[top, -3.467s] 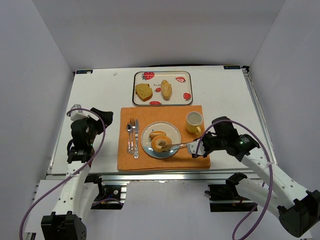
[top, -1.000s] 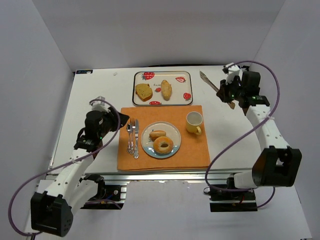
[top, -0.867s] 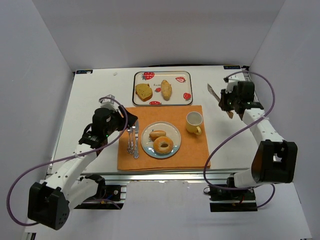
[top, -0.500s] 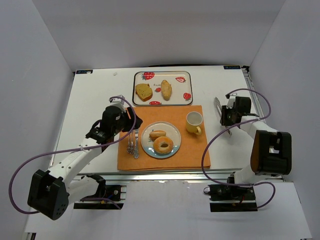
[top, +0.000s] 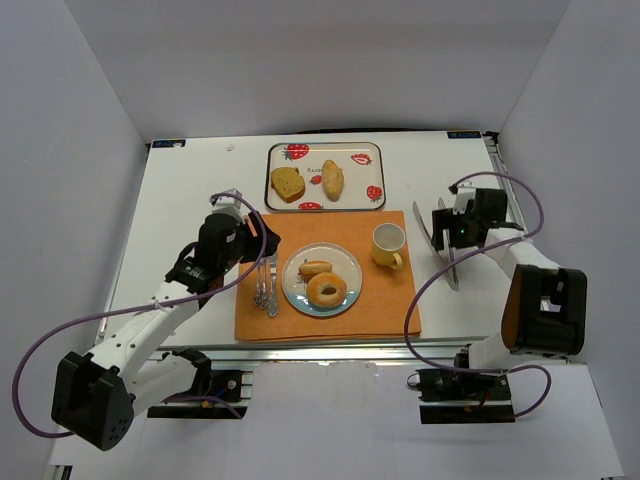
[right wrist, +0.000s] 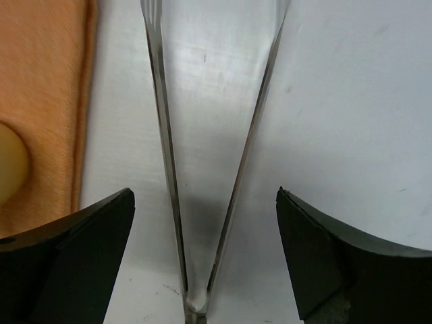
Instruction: Place the bread
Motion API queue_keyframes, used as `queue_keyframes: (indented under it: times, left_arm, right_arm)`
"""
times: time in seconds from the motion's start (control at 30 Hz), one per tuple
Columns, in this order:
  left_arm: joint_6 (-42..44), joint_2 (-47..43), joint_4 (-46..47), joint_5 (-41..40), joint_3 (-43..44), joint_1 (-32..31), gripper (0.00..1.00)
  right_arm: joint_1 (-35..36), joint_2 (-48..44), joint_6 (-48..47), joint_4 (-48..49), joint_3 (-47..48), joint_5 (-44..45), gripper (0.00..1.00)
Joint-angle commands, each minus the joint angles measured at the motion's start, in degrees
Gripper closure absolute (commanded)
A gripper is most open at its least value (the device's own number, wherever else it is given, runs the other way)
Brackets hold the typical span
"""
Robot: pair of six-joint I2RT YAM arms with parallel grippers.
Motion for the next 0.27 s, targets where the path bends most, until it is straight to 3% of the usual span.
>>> queue_keyframes:
  times: [0.0,0.13,0.23]
  left_arm:
    - [-0.9,-2.2,0.3,-1.4,-0.5,-0.2,0.23]
    - [-1.3,-2.3,0.0,-1.7,0.2,-0.2,0.29]
    - [-1.6,-2.5,0.2,-1.7,0.1,-0.2,0.62]
  right_arm:
    - [0.5,-4.6,-3.2,-1.8,8.2,-1.1,0.11]
    - [3.7,-5.1,-2.4,-4.0,18.1,5.6,0.10]
    - [9.9,-6.1,-3.1,-4.6,22.6,6.2,0.11]
